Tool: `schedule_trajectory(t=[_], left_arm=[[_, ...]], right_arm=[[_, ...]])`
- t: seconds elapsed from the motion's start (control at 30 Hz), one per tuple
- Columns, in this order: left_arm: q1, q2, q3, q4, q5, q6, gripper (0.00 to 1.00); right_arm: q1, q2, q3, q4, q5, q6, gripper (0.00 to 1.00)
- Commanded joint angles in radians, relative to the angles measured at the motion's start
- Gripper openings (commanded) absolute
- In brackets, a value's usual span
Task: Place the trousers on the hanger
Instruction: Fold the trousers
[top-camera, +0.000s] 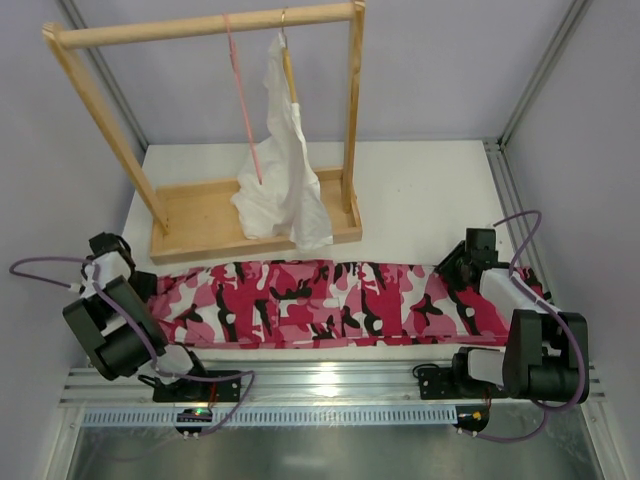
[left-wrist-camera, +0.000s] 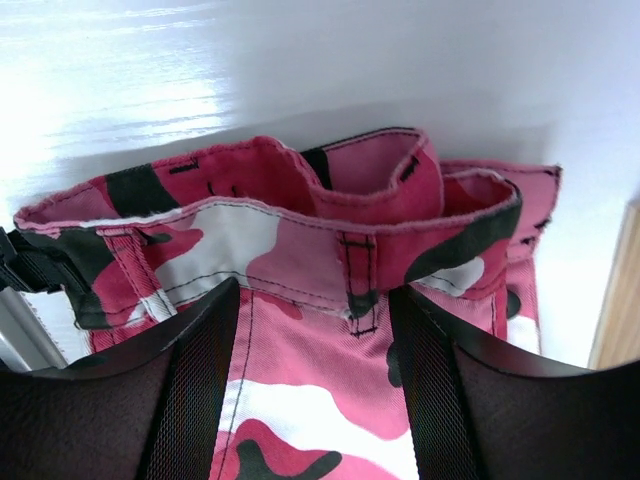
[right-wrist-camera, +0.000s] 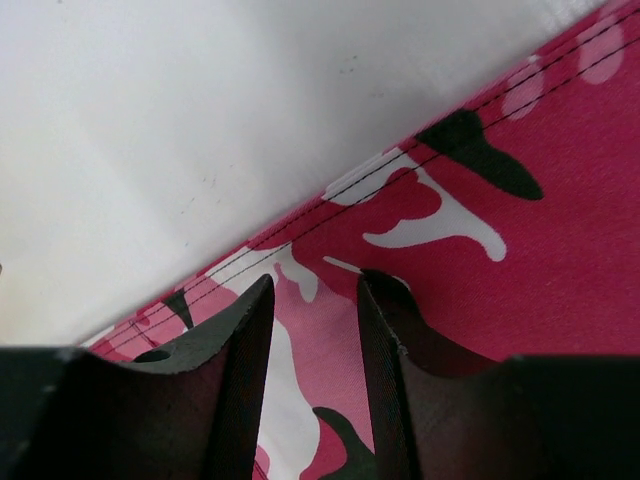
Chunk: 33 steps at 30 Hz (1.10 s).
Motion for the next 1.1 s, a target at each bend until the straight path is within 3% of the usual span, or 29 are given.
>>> schedule_trajectory(t=[0.0,0.17,0.27,0.33,0.43,0.53,0.6,0.73,0.97,1.07], left_arm=[[0.038,0.042,0.04,-0.03,-0.104,0.009,0.62],[0.049,0.01,0.093,-0.044,-0.114,0.038,0.62],[0.051,-0.088,0.116,-0.029,-0.067,0.061,0.62],[0.037,-0.154,0.099,-0.001,-0.009,0.092,0.62],[0.015,-0.273,0.041,0.019,0.06,0.086,0.62],[-0.003,-0.402,-0.03,0.046,0.14,0.089,0.52],[-0.081,-0.489,-0.064,0.06,0.182,0.114,0.45],[-0.361,-0.557,-0.072,-0.051,-0.008,0.065,0.31],[-0.824,-0.53,-0.087,-0.108,-0.059,-0.107,0.26],[-0.957,-0.504,-0.108,-0.084,-0.079,-0.207,0.26]], right_arm=[[-0.003,0.027,0.014,-0.008,0.159,0.004,0.43],[-0.04,0.041,0.02,-0.005,0.17,-0.033,0.43],[-0.049,0.012,0.023,0.04,0.09,-0.08,0.43],[-0.044,0.013,0.041,0.058,-0.049,-0.101,0.43],[-0.008,-0.003,0.058,0.055,-0.096,-0.102,0.44],[0.029,-0.028,0.066,0.048,-0.093,-0.105,0.45],[0.037,-0.045,0.067,0.044,-0.099,-0.107,0.45],[0.041,-0.05,0.078,0.032,-0.125,-0.108,0.45],[0.048,-0.068,0.104,-0.017,-0.162,-0.145,0.46],[0.057,-0.092,0.109,-0.041,-0.174,-0.16,0.47]])
